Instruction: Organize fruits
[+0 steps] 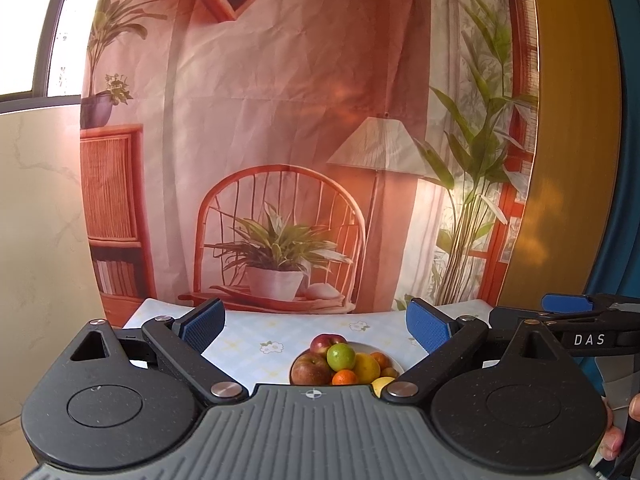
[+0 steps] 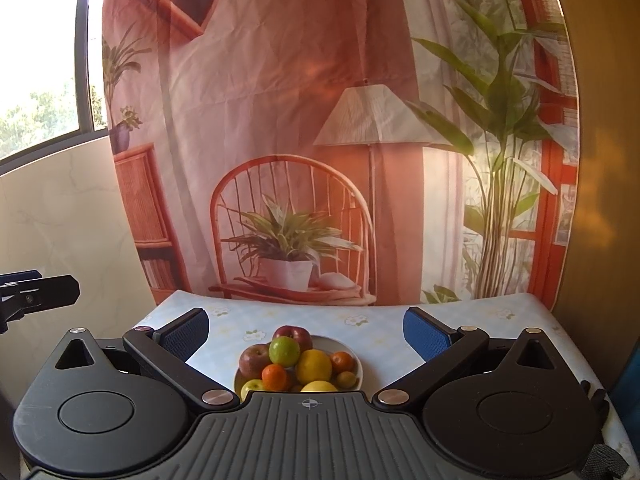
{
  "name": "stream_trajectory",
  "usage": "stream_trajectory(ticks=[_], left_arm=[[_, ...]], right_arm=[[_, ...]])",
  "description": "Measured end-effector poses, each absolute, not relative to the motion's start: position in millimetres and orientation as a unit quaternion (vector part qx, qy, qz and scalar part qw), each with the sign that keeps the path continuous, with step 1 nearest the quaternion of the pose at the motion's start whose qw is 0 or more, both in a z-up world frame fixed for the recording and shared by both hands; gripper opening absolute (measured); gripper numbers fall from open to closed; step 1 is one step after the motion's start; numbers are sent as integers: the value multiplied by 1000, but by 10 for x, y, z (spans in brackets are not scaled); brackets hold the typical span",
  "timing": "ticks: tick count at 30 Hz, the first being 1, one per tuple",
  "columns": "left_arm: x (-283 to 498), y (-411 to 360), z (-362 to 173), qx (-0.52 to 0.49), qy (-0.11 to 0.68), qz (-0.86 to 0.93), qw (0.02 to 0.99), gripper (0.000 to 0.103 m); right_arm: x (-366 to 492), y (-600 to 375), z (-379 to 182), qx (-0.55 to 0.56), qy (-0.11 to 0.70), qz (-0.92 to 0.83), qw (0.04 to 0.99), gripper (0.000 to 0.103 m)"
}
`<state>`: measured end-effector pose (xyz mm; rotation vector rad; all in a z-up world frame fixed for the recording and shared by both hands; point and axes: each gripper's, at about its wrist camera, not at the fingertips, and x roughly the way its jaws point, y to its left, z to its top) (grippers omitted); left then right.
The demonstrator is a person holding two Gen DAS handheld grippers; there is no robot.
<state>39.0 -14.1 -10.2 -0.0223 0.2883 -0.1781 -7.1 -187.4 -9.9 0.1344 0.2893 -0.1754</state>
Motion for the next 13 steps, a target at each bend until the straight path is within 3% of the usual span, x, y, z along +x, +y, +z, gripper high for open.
stream_trajectory(ticks=[13], left_arm=[[445,-152,-157,-11,151,-85,985,99]], right_arm=[[-1,-1935,-193,74,152,-90,982,103]])
